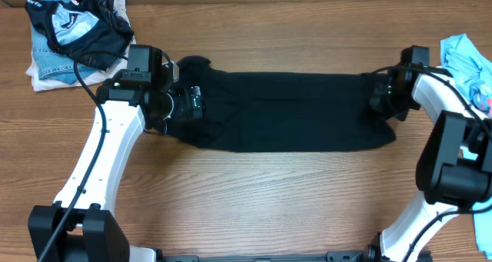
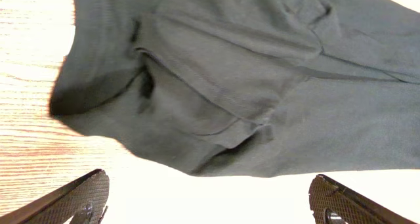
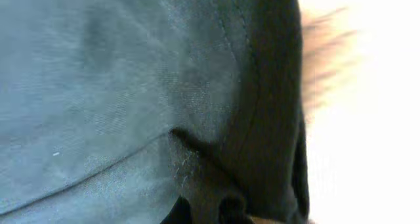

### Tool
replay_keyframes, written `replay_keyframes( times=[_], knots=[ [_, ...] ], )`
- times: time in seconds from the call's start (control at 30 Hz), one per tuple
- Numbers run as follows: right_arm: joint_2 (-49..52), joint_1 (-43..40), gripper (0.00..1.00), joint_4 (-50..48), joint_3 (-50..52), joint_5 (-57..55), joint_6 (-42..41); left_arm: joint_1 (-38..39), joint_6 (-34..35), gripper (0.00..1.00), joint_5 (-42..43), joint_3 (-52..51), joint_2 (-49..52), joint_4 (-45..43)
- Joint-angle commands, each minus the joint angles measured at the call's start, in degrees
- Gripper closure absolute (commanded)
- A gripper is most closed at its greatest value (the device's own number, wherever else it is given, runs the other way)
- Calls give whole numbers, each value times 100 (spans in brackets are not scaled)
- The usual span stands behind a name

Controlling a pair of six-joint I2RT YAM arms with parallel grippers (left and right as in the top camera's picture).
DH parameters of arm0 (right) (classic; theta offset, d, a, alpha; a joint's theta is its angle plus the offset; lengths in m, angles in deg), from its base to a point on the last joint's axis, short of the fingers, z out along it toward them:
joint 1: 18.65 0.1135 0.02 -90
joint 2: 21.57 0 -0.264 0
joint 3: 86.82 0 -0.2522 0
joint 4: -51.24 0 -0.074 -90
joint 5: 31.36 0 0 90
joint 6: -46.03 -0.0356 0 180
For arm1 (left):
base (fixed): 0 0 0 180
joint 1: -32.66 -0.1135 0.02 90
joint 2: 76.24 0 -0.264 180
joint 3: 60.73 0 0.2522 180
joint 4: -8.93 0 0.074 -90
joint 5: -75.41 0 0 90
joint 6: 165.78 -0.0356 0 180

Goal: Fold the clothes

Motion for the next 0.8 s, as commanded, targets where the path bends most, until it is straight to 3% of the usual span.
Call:
replay_keyframes(
  times=[0.0, 0.77],
  knots=[
    [-680, 94, 96, 57, 4, -557, -50, 15, -131, 0, 46, 37, 11, -9],
    [-804, 2387, 96, 280, -57, -778, -461, 17, -129, 0, 50, 37, 11, -9]
  ],
)
